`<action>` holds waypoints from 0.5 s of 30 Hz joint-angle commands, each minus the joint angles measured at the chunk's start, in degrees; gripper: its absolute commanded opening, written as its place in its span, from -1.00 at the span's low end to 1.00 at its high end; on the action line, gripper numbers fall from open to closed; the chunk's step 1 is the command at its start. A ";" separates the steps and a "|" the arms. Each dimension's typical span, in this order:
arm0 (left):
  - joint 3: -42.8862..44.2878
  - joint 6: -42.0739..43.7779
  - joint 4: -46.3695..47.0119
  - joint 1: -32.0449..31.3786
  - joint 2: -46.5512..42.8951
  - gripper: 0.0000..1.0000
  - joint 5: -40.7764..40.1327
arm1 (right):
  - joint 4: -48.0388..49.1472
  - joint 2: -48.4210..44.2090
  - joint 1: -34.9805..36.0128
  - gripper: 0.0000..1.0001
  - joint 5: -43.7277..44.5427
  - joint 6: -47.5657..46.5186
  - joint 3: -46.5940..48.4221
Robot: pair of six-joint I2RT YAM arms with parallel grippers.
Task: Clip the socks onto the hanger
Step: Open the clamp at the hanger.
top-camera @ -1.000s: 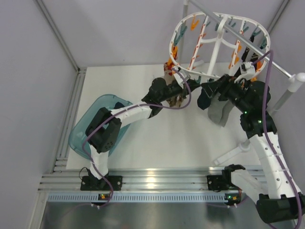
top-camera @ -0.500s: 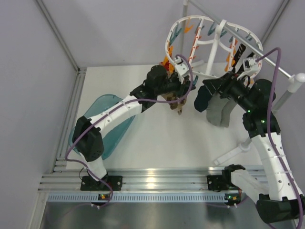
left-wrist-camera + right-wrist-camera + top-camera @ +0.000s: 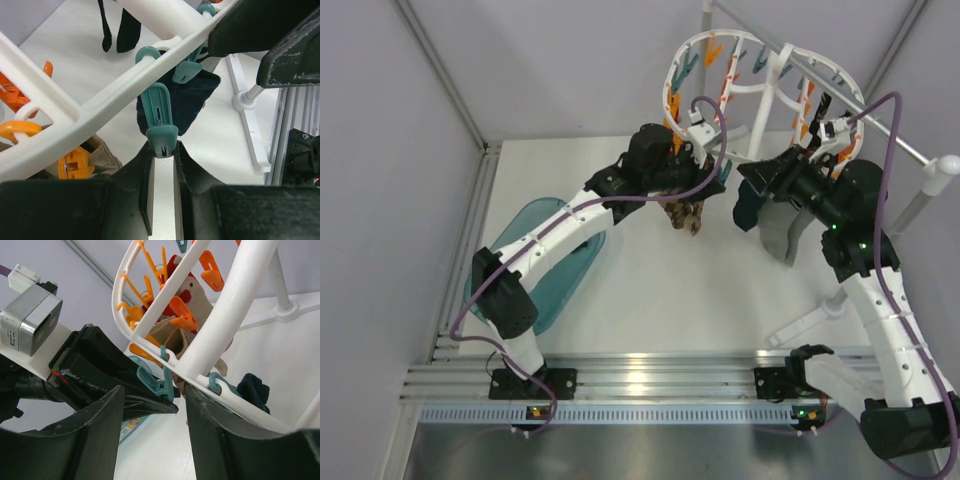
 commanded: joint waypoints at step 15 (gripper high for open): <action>3.29 -1.91 -5.08 -0.86 0.10 -1.00 2.49 | 4.97 3.20 6.56 0.10 7.70 2.19 -1.25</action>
